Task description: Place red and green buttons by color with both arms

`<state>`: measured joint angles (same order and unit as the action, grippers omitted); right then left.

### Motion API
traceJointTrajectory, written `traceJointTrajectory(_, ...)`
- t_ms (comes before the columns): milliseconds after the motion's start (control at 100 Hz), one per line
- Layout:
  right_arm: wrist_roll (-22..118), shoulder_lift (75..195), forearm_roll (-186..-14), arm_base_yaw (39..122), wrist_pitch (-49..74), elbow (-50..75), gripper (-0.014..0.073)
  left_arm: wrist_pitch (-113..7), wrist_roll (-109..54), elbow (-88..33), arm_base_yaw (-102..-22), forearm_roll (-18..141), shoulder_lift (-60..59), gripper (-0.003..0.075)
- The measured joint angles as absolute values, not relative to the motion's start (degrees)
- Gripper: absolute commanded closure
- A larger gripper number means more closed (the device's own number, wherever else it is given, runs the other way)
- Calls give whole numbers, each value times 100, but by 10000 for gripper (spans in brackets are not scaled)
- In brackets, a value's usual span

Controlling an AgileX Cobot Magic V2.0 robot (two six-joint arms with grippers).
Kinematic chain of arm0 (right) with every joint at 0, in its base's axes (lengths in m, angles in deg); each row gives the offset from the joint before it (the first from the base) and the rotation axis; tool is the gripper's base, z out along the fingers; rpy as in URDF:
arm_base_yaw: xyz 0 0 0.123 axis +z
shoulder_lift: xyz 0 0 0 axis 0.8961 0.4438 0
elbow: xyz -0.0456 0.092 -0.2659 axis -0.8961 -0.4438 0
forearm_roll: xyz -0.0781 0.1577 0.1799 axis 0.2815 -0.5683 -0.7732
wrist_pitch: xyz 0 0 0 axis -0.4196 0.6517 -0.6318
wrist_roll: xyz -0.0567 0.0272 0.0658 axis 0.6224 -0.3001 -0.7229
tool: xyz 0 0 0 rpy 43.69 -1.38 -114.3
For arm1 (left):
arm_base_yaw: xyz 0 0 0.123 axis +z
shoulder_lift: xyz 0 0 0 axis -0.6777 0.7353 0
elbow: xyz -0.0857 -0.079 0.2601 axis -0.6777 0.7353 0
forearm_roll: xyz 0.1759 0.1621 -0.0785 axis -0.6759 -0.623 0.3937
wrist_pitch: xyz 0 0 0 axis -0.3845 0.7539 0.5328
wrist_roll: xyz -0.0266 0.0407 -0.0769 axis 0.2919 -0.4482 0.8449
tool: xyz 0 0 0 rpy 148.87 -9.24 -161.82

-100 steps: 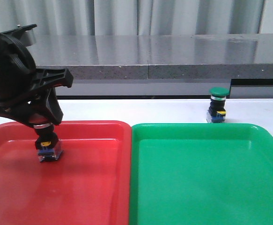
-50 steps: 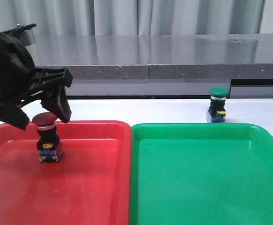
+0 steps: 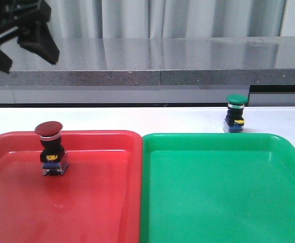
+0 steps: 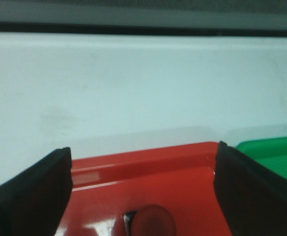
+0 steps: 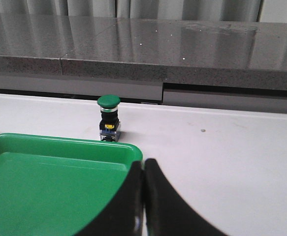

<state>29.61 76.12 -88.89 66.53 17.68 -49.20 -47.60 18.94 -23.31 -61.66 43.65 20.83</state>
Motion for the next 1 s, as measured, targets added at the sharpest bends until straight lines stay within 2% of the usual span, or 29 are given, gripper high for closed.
traceJointTrajectory(260, 2961, 7612, -8889, 6653, 1768, -4920, 661, -5095, 1894, -2064, -5916, 4045, 920, 152)
traceJointTrajectory(520, 2961, 7612, -8889, 6653, 1768, -4920, 661, -5690, 1894, -817, -5875, 4031, -640, 175)
traceJointTrajectory(760, 2961, 7612, -8889, 6653, 1768, -4920, 661, -5954, 1894, 383, -5875, 4031, -2252, 352)
traceJointTrajectory(900, 2961, 7612, -8889, 6653, 1768, -4920, 661, -5967, 1894, 897, -5875, 4031, -3056, 501)
traceJointTrajectory(1000, 2961, 7612, -8889, 6653, 1768, -4920, 661, -5967, 1894, 1133, -5875, 4031, -3508, 638)
